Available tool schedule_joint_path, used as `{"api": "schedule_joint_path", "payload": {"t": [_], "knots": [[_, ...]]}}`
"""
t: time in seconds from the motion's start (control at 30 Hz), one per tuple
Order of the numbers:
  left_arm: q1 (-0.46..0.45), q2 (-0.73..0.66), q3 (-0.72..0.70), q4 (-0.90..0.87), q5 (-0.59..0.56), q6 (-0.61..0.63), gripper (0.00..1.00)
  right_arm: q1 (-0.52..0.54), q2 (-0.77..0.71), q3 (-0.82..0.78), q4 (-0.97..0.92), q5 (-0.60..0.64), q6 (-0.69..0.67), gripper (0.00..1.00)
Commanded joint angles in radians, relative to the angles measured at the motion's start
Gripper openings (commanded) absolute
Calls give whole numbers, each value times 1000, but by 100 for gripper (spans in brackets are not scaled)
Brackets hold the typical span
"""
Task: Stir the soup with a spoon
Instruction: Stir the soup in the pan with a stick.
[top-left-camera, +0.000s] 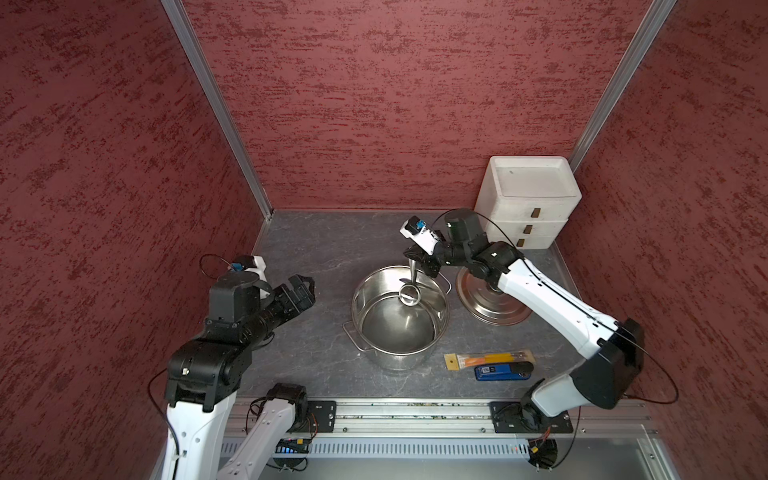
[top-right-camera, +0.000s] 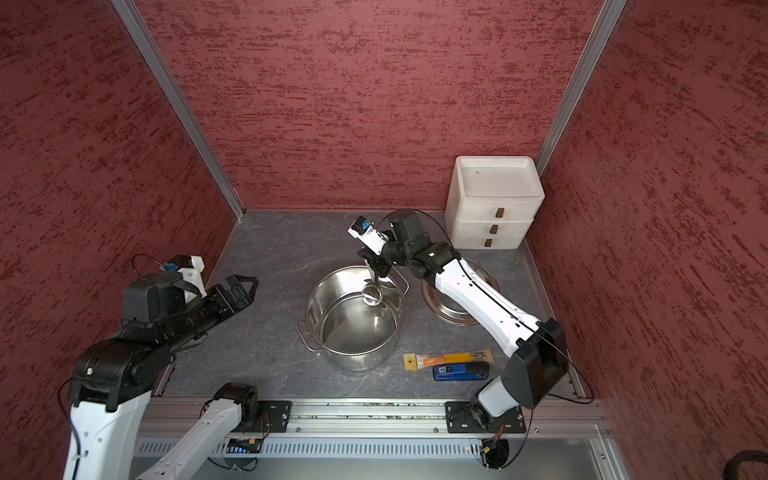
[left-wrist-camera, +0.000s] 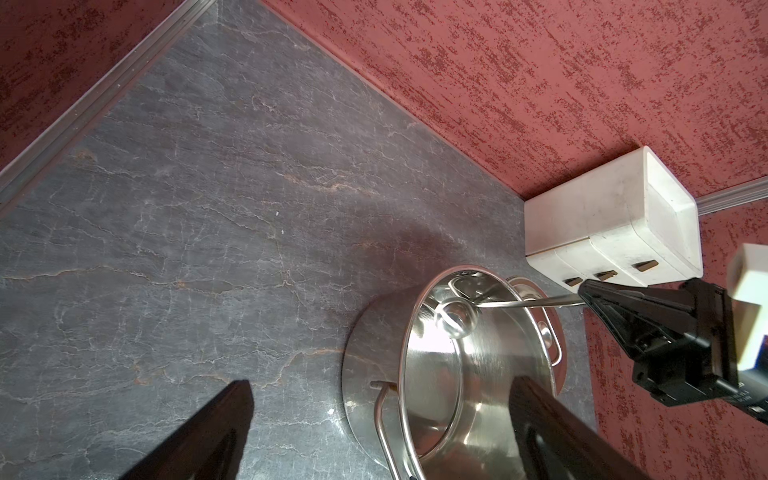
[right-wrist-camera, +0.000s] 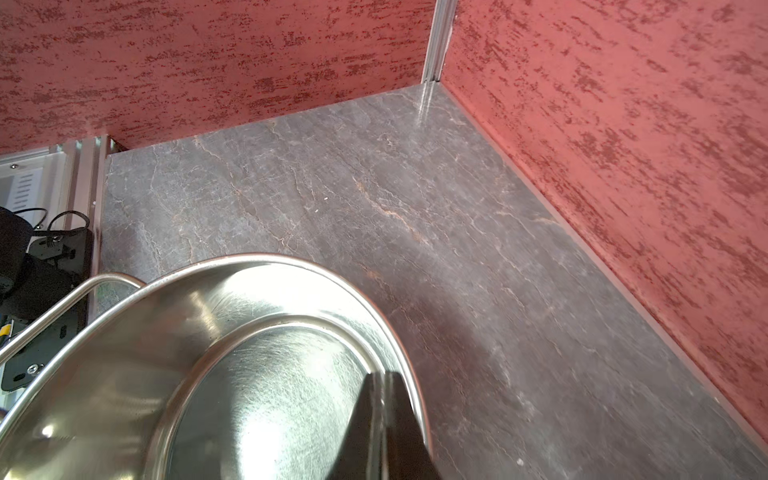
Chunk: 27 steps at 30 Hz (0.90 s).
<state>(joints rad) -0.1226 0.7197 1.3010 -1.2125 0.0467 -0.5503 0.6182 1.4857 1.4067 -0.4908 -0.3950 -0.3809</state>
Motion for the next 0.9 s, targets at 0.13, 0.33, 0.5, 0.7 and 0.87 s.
{"api": "schedule_joint_path", "payload": {"t": [0.13,0.33,0.5,0.7,0.87], "knots": [[4,4,-17,40,10,29,100,-14,-209,-133,-90,-13,0,0],[4,0,-38,91,20,48,100,-6,-349,-220,-137,-68,60,0],[4,0,-49,125,23,54,100,60,-379,-227,-171,-91,107,0],[4,1,-57,127,27,50,100,186,-348,-207,-155,-62,158,0],[4,-23,-70,122,15,47,100,259,-271,-173,-101,-68,167,0]]}}
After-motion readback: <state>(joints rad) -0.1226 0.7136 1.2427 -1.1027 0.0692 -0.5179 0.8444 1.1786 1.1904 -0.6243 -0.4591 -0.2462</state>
